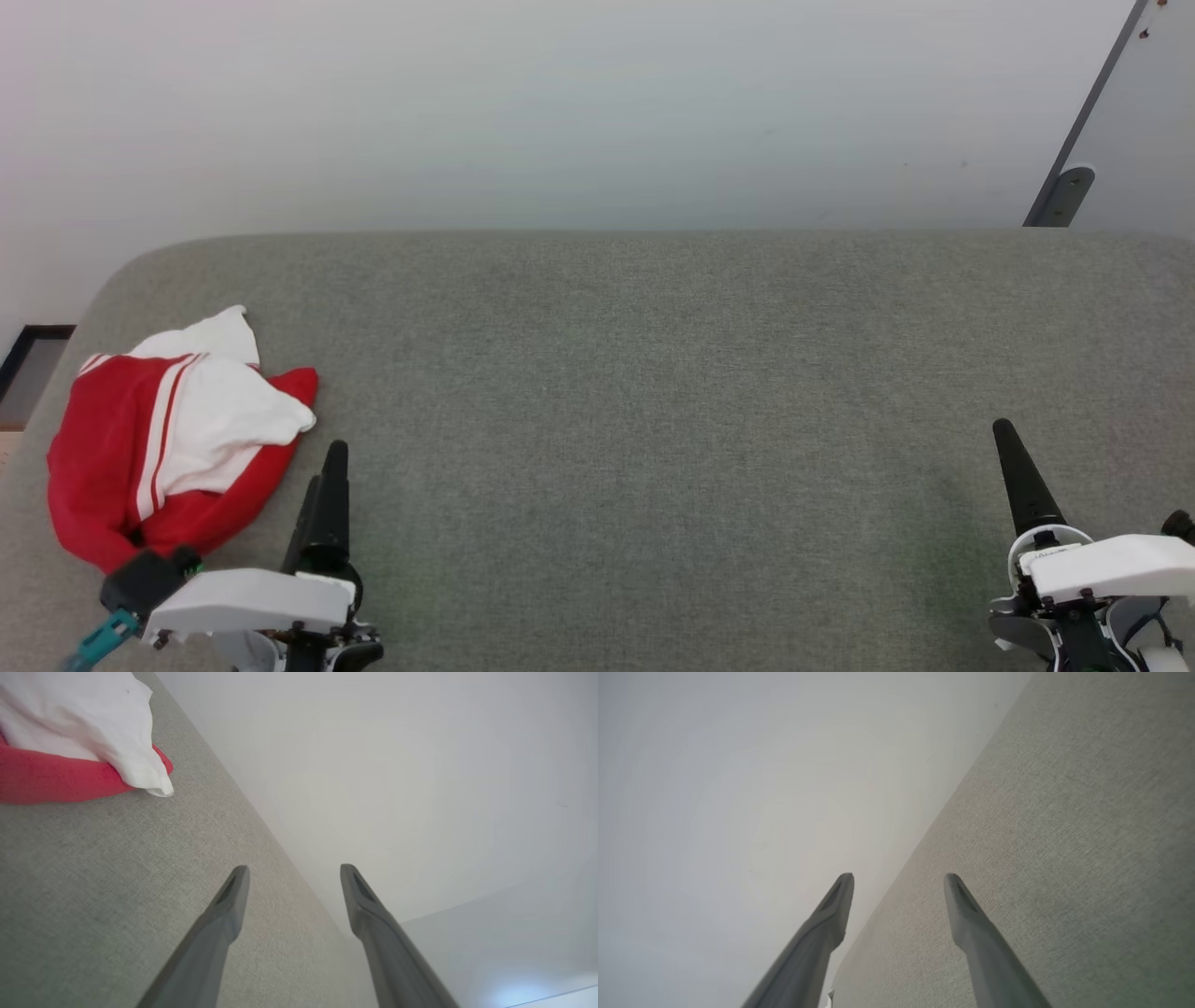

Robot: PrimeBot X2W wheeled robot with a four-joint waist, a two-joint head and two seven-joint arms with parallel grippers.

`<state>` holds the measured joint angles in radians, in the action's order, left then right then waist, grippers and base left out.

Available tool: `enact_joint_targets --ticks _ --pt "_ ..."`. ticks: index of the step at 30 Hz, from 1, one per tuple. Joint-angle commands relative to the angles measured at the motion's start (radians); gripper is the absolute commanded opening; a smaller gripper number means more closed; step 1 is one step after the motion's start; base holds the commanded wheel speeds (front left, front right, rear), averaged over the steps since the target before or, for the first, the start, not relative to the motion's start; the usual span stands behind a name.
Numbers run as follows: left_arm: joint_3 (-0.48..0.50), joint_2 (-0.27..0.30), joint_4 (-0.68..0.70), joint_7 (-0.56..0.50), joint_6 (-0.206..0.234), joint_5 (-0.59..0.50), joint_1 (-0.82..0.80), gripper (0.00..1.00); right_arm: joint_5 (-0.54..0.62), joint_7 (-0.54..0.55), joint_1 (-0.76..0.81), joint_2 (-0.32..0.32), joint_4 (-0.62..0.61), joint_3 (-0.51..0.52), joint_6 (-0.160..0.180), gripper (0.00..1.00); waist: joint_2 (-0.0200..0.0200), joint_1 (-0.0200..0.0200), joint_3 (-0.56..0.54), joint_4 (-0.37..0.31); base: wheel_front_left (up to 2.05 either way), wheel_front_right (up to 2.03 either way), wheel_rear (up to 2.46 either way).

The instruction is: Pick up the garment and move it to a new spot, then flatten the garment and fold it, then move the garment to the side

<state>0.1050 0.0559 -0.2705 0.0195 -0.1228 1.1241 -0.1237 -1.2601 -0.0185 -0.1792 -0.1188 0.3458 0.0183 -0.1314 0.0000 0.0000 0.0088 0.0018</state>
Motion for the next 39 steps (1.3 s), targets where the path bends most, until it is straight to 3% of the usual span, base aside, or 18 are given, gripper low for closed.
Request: enact_joint_targets --ticks 1,14,30,39 --pt "0.000 0.003 0.022 0.012 0.006 -0.069 -0.027 1.00 0.063 -0.013 -0.036 -0.016 -0.018 -0.009 0.000 1.00 0.0000 0.0000 0.000 0.000 0.00 0.00 0.00" --pt "-0.033 0.013 0.051 0.058 0.026 -0.334 -0.028 1.00 0.351 -0.059 -0.057 -0.035 -0.035 -0.020 0.000 1.00 0.0000 0.0000 0.006 0.005 0.00 0.00 0.00" --pt "-0.077 0.044 0.063 0.108 0.055 -0.557 -0.043 1.00 0.655 -0.108 -0.086 -0.048 -0.048 -0.013 0.001 1.00 0.0000 0.0000 0.016 0.004 0.00 0.00 0.00" --pt "-0.099 0.061 0.045 0.130 0.070 -0.648 -0.046 1.00 0.763 -0.130 -0.095 -0.050 -0.017 -0.007 0.001 1.00 0.0000 0.0000 0.012 0.005 0.00 0.00 0.00"
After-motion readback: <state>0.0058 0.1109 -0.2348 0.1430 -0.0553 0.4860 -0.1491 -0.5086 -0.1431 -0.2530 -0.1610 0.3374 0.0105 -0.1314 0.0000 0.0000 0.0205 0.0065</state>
